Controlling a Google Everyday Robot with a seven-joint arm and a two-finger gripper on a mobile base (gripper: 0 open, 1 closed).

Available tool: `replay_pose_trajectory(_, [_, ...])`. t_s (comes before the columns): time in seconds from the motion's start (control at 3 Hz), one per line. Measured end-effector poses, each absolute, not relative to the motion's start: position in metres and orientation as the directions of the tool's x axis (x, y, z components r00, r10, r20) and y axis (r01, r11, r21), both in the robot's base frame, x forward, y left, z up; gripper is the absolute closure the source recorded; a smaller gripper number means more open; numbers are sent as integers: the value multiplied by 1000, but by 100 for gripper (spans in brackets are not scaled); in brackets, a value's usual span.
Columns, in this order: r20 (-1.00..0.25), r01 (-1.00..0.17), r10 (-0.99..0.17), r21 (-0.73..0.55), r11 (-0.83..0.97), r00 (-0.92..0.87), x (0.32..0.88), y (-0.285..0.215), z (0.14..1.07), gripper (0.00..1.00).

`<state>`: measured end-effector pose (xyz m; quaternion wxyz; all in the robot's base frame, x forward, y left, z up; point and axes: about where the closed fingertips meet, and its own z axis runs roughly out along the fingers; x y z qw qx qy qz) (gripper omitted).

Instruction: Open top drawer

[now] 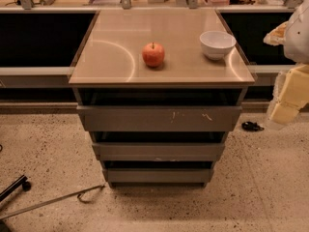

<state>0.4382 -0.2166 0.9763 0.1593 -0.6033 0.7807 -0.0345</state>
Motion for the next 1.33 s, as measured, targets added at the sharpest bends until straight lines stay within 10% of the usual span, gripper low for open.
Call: replay_pose_trajectory(1.33, [-458, -963, -871, -103, 249, -177, 475, -187, 824, 0])
